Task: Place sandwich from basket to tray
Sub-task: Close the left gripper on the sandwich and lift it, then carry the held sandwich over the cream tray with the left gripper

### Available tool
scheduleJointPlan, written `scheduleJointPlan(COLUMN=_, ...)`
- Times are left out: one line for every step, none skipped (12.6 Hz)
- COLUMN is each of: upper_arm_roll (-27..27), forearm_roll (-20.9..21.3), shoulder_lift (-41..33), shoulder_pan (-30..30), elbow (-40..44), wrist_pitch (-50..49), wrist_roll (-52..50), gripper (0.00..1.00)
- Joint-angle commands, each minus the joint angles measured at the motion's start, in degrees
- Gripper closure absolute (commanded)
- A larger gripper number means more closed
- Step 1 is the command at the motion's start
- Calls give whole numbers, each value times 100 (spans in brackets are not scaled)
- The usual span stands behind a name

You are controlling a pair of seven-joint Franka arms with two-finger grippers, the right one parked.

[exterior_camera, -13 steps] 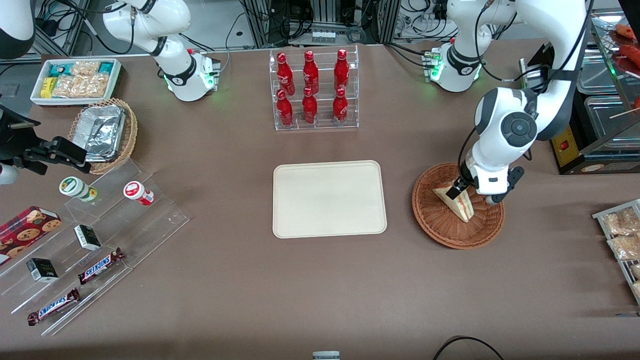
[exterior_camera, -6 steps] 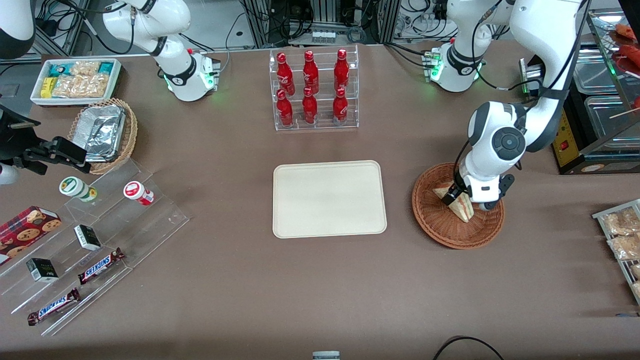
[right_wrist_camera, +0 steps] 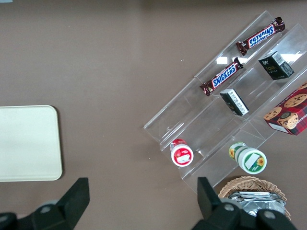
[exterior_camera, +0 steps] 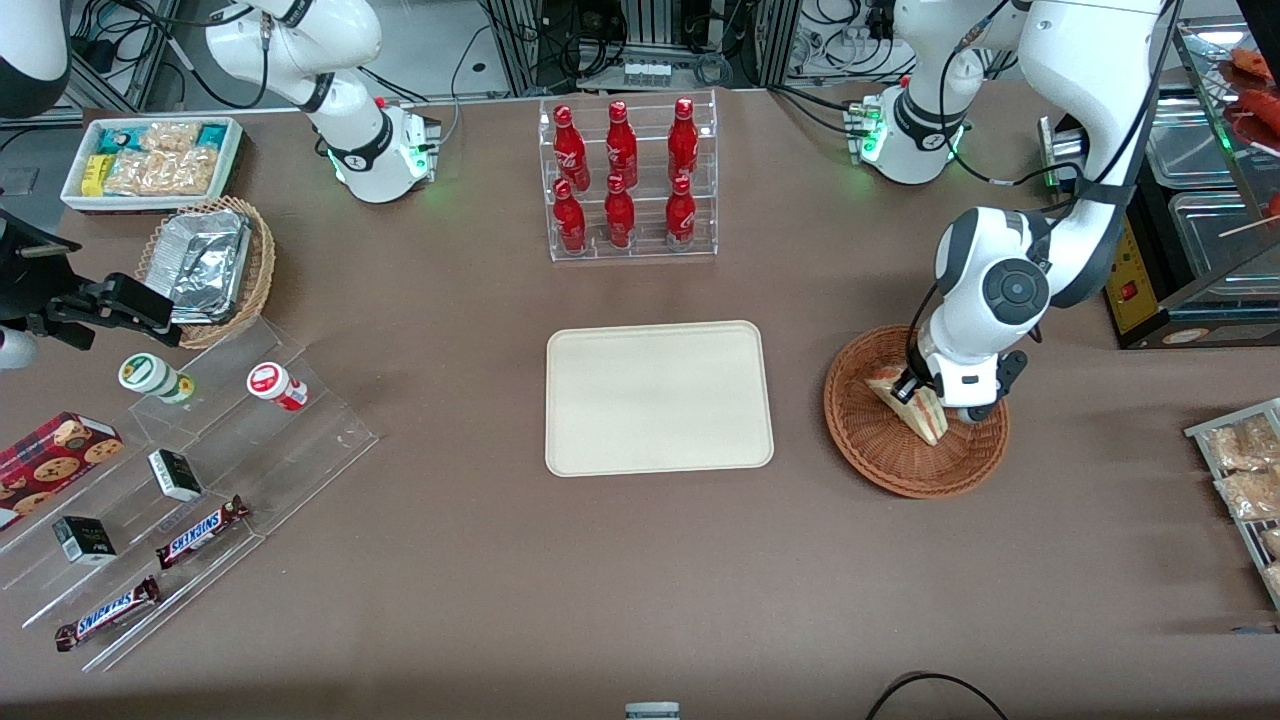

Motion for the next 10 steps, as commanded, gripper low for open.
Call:
scheduleJointPlan(upper_arm_roll=17, forearm_roll=26, shoulder_lift=-385, shoulder_pan=-41, elbow=157, wrist_pitch=-558, wrist_roll=-12, gripper=91)
scheduleJointPlan(upper_arm_roll=8, forearm_roll=43, shoulder_lift=-412, shoulder_pan=-76, elbow=376, wrist_pitch=-962, wrist_roll=5, gripper=91)
scheduleJointPlan(upper_arm_roll=-18, forearm_roll=52, shoulder_lift=-387, shoulder_pan=-111, elbow=648, wrist_pitch=-1514, wrist_roll=171, gripper=91)
scheduleJointPlan(upper_arm_roll=-36, forearm_roll=44, shoulder_lift=-360, shoulder_pan=-224, elbow=851, wrist_pitch=-1789, wrist_roll=294, gripper=91)
scheduleJointPlan(upper_arm_roll=-45, forearm_roll=43, shoulder_lift=-299, shoulder_pan=-286, elbow=1044, wrist_pitch=-1853, wrist_roll=348, gripper=91)
scheduleJointPlan(upper_arm_roll=-45, forearm_roll=43, shoulder_lift=-211, shoulder_pan=-400, elbow=1229, wrist_pitch=-1923, wrist_roll=374, gripper=91)
scheduleJointPlan(upper_arm_roll=-45, forearm_roll=43, shoulder_lift=-150, shoulder_pan=-601, elbow=1352, wrist_pitch=-2011, wrist_roll=488, gripper=91)
scheduleJointPlan(upper_arm_roll=-45, forearm_roll=43, shoulder_lift=25, shoulder_pan=-777, elbow=1519, wrist_pitch=-2020, wrist_roll=785, gripper=95)
scheduleJointPlan(upper_arm_roll=-54, forearm_roll=9, shoulder_lift=218, shoulder_pan=-944, elbow=1790, wrist_pitch=-2090, wrist_roll=1083, gripper=97)
scheduleJointPlan(upper_arm_roll=-45, forearm_roll=0, shoulder_lift=464, shoulder_pan=-1224, elbow=2106, wrist_pitch=-2282, wrist_roll=1121, gripper=97)
